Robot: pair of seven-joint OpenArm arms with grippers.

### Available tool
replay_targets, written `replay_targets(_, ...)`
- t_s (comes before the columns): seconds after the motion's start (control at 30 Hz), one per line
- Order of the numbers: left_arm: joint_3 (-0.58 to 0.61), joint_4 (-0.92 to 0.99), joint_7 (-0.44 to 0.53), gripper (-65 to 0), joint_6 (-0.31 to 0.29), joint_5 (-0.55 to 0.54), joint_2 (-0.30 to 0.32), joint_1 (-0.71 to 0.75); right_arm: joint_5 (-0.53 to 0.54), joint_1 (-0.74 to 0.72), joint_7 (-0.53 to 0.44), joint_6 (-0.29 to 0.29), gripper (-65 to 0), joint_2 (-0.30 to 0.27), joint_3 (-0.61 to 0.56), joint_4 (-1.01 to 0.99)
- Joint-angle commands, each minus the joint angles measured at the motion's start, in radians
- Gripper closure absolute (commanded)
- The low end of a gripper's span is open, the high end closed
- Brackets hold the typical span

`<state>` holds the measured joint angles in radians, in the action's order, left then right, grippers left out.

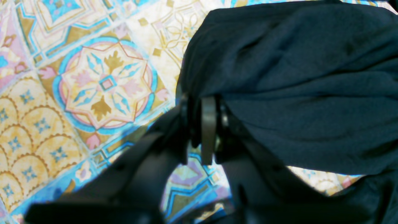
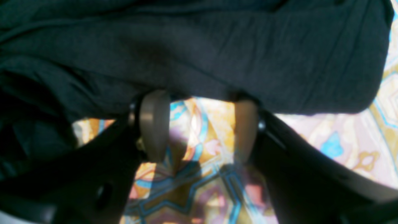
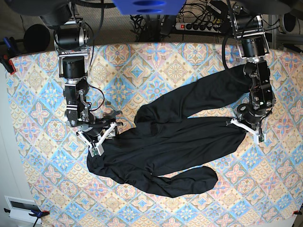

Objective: Layout the t-shirt on the table in an organized manner, then fold the t-shirt properly
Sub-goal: 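Pull the shirt taut, right gripper dragging its edge outward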

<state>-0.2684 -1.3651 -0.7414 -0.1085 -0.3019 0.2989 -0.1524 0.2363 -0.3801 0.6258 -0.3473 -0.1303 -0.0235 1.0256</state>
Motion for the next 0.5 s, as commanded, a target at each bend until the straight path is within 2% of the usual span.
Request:
replay_targets(0.0, -0.004, -0.017, 0.016, -9.8, -0.004, -0.003, 0.012, -0.02, 0.01, -0.032, -0.022, -0.006, -33.6, -0.004, 0.001, 0.014)
replay_targets(0.2, -0.002, -0.017, -0.023, -21.3, -0.004, -0.004, 0.012, -0.02, 0.01, -0.032, -0.03, -0.006, -33.5, -0.004, 0.009, 0.002)
replay_targets(0.47, -0.002, -0.017, -0.025, -21.9, -0.004, -0.009, 0.038, -0.02, 0.007, -0.033, -0.057, -0.003, -33.5, -0.019, 0.144, 0.0)
